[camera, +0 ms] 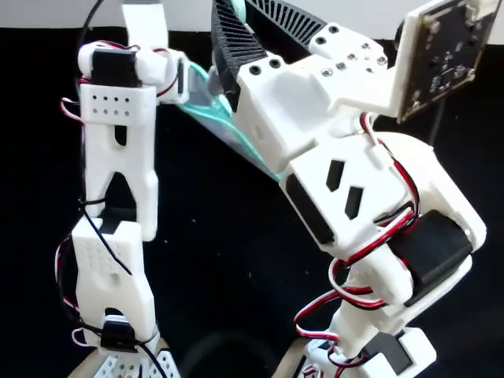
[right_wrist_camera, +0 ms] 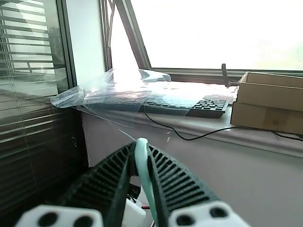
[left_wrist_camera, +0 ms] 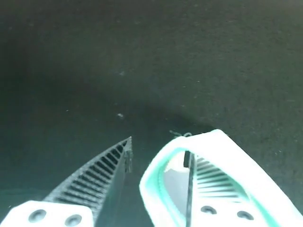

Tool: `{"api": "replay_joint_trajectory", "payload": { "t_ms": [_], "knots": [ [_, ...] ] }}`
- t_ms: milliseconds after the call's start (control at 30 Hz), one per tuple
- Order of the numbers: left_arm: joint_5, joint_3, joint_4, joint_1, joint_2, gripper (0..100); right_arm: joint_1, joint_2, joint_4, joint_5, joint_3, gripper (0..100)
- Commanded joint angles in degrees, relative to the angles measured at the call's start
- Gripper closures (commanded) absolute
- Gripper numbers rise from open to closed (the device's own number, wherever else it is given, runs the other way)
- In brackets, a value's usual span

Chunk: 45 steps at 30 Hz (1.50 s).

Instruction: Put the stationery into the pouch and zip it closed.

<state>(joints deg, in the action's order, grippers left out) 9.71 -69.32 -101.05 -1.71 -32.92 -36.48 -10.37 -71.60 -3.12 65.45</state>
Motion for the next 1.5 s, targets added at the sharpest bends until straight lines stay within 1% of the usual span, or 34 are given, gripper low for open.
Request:
{"api": "replay_joint_trajectory", "payload": {
  "t_ms": [0,133,200,267,333,433,500,867,1000,1133,1233,1333,1467],
  "knots": [
    [-0.3,-0.8,-0.2,0.2,0.7,79,0.4,-0.2,-0.7,0.3,2.3,99.2],
    [-0.3,0.7,-0.3,0.3,4.7,79,0.5,-0.2,-2.7,0.3,2.2,99.2],
    [-0.4,3.6,-0.3,0.3,9.1,79,0.5,-0.1,-3.8,0.3,2.2,99.2],
    [-2.2,8.0,-0.3,0.3,13.7,79,0.8,-0.1,-5.1,0.3,2.2,99.2],
    [-4.0,12.6,-0.2,1.3,18.4,79,3.1,-0.2,-6.5,0.1,2.2,99.2],
    [-4.7,18.6,0.0,3.0,24.8,79,7.1,-0.2,-8.0,-4.0,2.2,99.2],
    [-4.7,21.3,0.0,3.9,28.3,79,9.1,-0.3,-9.0,-5.1,2.3,99.2],
    [-4.7,28.8,0.0,4.5,41.2,80,9.6,-0.4,-9.4,-5.2,2.3,99.2],
    [-4.7,35.3,0.0,4.6,48.3,80,9.6,-0.4,-9.3,-5.3,2.3,99.2],
    [-4.7,45.5,0.0,4.9,57.0,79,9.6,-0.3,-9.3,-5.3,2.3,99.2],
    [-4.5,51.9,0.1,6.6,63.1,79,9.5,-0.3,-9.1,-5.3,2.3,99.2],
    [-4.5,56.4,0.2,10.0,67.6,79,9.5,-0.3,-8.8,-5.5,2.3,99.2],
    [-4.4,59.6,0.5,13.6,70.6,79,9.5,-0.3,-8.8,-9.6,2.3,99.2]
  ]
}}
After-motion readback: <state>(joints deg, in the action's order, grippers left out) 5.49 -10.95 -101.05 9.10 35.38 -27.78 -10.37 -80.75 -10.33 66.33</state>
